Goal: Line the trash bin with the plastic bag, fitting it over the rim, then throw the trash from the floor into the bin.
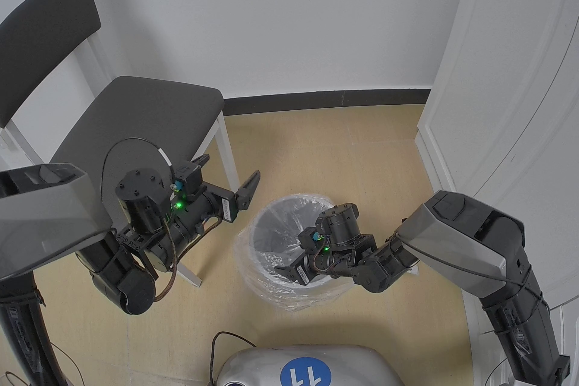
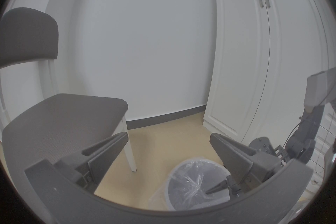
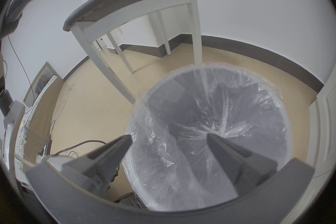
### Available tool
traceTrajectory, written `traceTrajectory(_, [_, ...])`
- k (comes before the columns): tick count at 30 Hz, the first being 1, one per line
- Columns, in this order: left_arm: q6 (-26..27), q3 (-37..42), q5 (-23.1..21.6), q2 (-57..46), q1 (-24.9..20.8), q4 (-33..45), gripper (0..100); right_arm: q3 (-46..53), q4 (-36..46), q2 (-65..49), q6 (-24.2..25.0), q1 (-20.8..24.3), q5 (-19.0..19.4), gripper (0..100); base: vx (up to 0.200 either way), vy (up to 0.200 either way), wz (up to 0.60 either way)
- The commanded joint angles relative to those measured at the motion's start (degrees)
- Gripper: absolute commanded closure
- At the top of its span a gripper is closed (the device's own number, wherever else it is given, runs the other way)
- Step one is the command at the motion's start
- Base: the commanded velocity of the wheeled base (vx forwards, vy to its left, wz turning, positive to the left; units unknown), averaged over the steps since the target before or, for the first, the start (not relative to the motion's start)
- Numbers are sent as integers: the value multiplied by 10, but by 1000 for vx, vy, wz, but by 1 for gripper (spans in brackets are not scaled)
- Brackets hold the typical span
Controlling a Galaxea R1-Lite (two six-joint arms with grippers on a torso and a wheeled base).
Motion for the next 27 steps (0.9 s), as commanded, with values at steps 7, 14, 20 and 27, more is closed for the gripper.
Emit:
traceTrajectory(7, [-1,8,-1,-48,21,0,0,-17,-3,25,0,16,-1,100,0,0,0])
traceTrajectory(14, [-1,9,-1,-57,25,0,0,11,-4,-7,0,35,-4,100,0,0,0])
traceTrajectory(20, [-1,12,-1,-56,25,1,0,50,-4,-23,-1,71,-25,100,0,0,0])
traceTrajectory(27, [-1,8,-1,-33,35,1,0,41,0,-1,-17,86,-48,100,0,0,0])
